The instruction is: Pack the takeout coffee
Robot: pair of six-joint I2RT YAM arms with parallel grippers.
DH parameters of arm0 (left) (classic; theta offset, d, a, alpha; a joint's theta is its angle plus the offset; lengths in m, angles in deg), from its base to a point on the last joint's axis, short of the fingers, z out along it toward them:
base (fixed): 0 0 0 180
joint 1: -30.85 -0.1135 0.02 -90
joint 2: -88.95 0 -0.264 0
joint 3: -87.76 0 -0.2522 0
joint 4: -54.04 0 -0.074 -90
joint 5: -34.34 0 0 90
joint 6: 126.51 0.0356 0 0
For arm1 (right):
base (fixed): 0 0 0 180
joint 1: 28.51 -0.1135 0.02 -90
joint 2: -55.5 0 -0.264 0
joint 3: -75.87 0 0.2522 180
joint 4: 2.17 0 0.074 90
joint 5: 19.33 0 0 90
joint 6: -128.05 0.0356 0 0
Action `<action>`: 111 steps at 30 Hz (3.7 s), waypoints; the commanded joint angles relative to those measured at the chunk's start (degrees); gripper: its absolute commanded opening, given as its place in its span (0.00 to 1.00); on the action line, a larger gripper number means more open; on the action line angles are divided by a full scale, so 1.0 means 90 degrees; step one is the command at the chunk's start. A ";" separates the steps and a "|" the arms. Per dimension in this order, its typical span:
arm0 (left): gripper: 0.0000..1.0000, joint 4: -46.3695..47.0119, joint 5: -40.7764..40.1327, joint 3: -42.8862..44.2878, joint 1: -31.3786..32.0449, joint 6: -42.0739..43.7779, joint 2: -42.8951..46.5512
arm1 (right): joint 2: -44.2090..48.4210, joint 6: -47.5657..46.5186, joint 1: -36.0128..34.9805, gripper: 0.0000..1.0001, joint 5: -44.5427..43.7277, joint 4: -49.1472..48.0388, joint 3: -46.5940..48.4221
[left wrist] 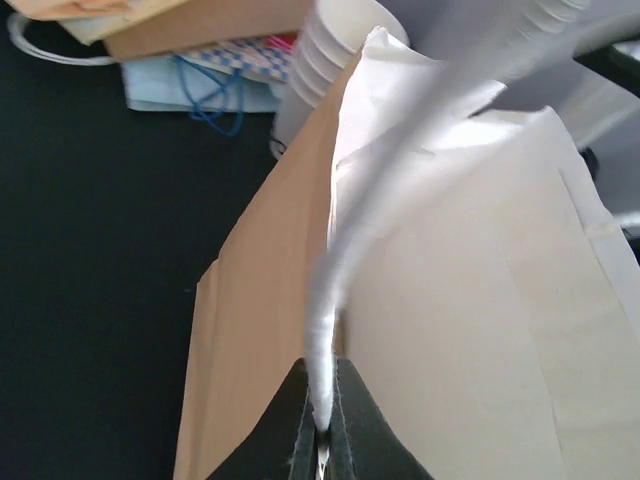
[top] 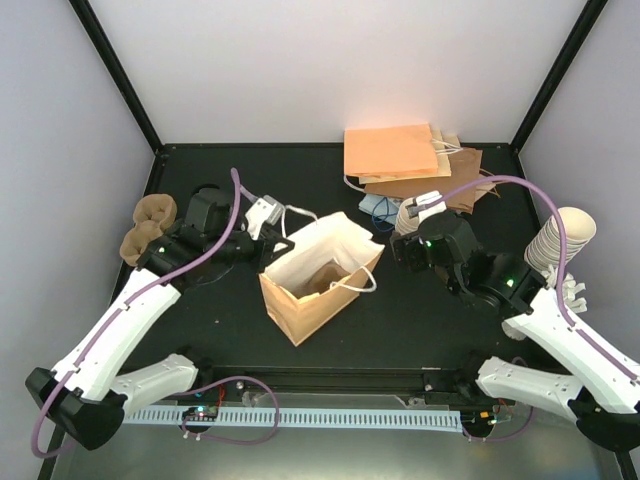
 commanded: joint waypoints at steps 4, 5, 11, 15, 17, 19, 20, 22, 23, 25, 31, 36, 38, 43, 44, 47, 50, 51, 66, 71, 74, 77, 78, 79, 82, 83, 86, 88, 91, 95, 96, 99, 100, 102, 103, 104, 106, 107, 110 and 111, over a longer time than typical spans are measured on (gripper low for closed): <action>0.01 0.0752 -0.1232 0.0538 -0.0068 -0.1342 -0.0333 | 0.0051 0.0391 0.0309 0.93 -0.0056 0.0102 -0.0006; 0.02 0.0886 -0.1304 0.0590 -0.0079 -0.1475 -0.0444 | 0.0010 0.0465 0.0409 0.93 -0.0016 0.0146 0.0027; 0.01 0.1600 -0.1793 0.1176 -0.0248 -0.2153 -0.1201 | -0.0436 0.0882 0.1068 0.93 0.0215 0.0604 0.0395; 0.01 0.1529 -0.2214 0.1791 -0.0529 -0.2583 -0.1747 | -0.0410 0.0933 0.1157 0.94 0.0208 0.0600 0.0442; 0.02 0.1552 -0.2300 0.1965 -0.0670 -0.2710 -0.1952 | -0.0355 0.0946 0.1206 0.93 0.0191 0.0581 0.0432; 0.02 0.1565 -0.2454 0.2067 -0.0751 -0.2807 -0.1994 | -0.0334 0.0965 0.1267 0.93 0.0149 0.0608 0.0439; 0.02 0.1584 -0.2565 0.2091 -0.0773 -0.2842 -0.1978 | -0.0347 0.0971 0.1299 0.94 0.0137 0.0617 0.0441; 0.02 0.1611 -0.2867 0.2072 -0.0818 -0.2984 -0.1883 | -0.0408 0.1032 0.1390 0.94 0.0108 0.0678 0.0473; 0.02 0.1709 -0.3008 0.2018 -0.0842 -0.3062 -0.1821 | -0.0457 0.1077 0.1446 0.93 0.0111 0.0699 0.0493; 0.02 0.1946 -0.3226 0.1846 -0.0902 -0.3254 -0.1736 | -0.0617 0.1198 0.1602 0.93 0.0195 0.0789 0.0579; 0.01 0.2741 -0.3786 0.1343 -0.1022 -0.3868 -0.1760 | -0.1217 0.1494 0.2222 0.93 0.0847 0.1019 0.1006; 0.02 0.3020 -0.3997 0.1211 -0.1139 -0.4420 -0.2119 | -0.1680 0.1792 0.2427 0.93 0.0920 0.1281 0.1305; 0.01 0.3257 -0.3869 0.1135 -0.1149 -0.4491 -0.2256 | -0.1815 0.1821 0.2470 0.93 0.0928 0.1337 0.1343; 0.02 0.3320 -0.3329 0.1094 -0.1149 -0.4644 -0.2666 | -0.1983 0.1845 0.2664 0.89 0.0925 0.1401 0.1408; 0.02 0.3302 -0.3249 0.1076 -0.1149 -0.4688 -0.2736 | -0.2038 0.1876 0.2675 0.86 0.0787 0.1458 0.1461; 0.03 0.3415 -0.3108 0.0912 -0.1149 -0.4849 -0.2805 | -0.2163 0.1823 0.2815 0.78 0.0956 0.1391 0.1473; 0.06 0.3595 -0.3133 0.0747 -0.1149 -0.4908 -0.2768 | -0.2326 0.1808 0.3068 0.67 0.1294 0.1248 0.1429; 0.09 0.3594 -0.3153 0.0730 -0.1149 -0.4902 -0.2754 | -0.2421 0.1821 0.3126 0.64 0.1350 0.1208 0.1449; 0.99 0.2524 -0.3070 0.0751 -0.1149 -0.4099 -0.1260 | -0.3097 0.2040 0.3222 0.45 0.1188 0.0841 0.1626; 0.99 0.1717 -0.3151 0.0669 -0.1145 -0.3660 -0.0478 | -0.3237 0.2155 0.3230 0.42 0.1244 0.0726 0.1550; 0.99 0.1638 -0.2963 0.0266 -0.1139 -0.3199 0.0122 | -0.3260 0.2150 0.3284 0.42 0.1272 0.0577 0.1407; 0.99 0.1514 -0.2822 -0.0138 -0.1139 -0.2903 0.0674 | -0.3301 0.2157 0.3383 0.39 0.1327 0.0435 0.1327; 0.99 0.1479 -0.2761 -0.0274 -0.1139 -0.2811 0.0834 | -0.3331 0.2157 0.3408 0.39 0.1384 0.0402 0.1319; 0.99 0.1430 -0.2691 -0.0389 -0.1139 -0.2721 0.0995 | -0.3364 0.2156 0.3431 0.38 0.1415 0.0381 0.1311; 0.99 0.1179 -0.2596 -0.0683 -0.1139 -0.2498 0.1446 | -0.3490 0.2184 0.3446 0.38 0.1388 0.0356 0.1314; 0.99 0.1083 -0.2581 -0.0748 -0.1139 -0.2438 0.1546 | -0.3524 0.2205 0.3445 0.38 0.1360 0.0352 0.1299; 0.99 0.0796 -0.2578 -0.0858 -0.1139 -0.2339 0.1778 | -0.3563 0.2260 0.3446 0.35 0.1390 0.0218 0.1159; 0.99 0.0677 -0.2589 -0.0923 -0.1139 -0.2300 0.1917 | -0.3577 0.2277 0.3446 0.34 0.1429 0.0153 0.1094; 0.99 0.0609 -0.2620 -0.1014 -0.1142 -0.2212 0.2089 | -0.3619 0.2281 0.3446 0.31 0.1420 0.0130 0.1067; 0.99 0.0535 -0.2677 -0.0997 -0.1139 -0.2155 0.2145 | -0.3609 0.2282 0.3466 0.18 0.1424 0.0149 0.1098; 0.99 0.0516 -0.2700 -0.0984 -0.1139 -0.2152 0.2145 | -0.3591 0.2284 0.3466 0.17 0.1417 0.0169 0.1118; 0.99 0.0508 -0.2724 -0.0959 -0.1139 -0.2116 0.2135 | -0.3515 0.2284 0.3466 0.10 0.1466 0.0201 0.1158; 0.99 0.0499 -0.2733 -0.0963 -0.1139 -0.2104 0.2126 | -0.3490 0.2284 0.3466 0.08 0.1472 0.0236 0.1192; 0.99 0.0496 -0.2734 -0.0949 -0.1139 -0.2098 0.2125 | -0.3437 0.2286 0.3465 0.02 0.1486 0.0320 0.1273; 0.99 0.0490 -0.2728 -0.0944 -0.1139 -0.2092 0.2125 | -0.3407 0.2285 0.3468 0.01 0.1490 0.0344 0.1312; 0.99 0.0486 -0.2736 -0.0936 -0.1139 -0.2076 0.2125 | -0.3370 0.2282 0.3466 0.01 0.1509 0.0370 0.1345; 0.99 0.0480 -0.2735 -0.0934 -0.1139 -0.2051 0.2125 | -0.3316 0.2276 0.3468 0.01 0.1542 0.0406 0.1405; 0.99 0.0470 -0.2735 -0.0934 -0.1139 -0.2049 0.2125 | -0.3295 0.2275 0.3466 0.01 0.1563 0.0428 0.1424; 0.99 0.0472 -0.2722 -0.0924 -0.1139 -0.2040 0.2120 | -0.3217 0.2258 0.3466 0.01 0.1590 0.0473 0.1445; 0.99 0.0473 -0.2715 -0.0922 -0.1139 -0.2039 0.2125 | -0.3192 0.2247 0.3466 0.01 0.1588 0.0492 0.1461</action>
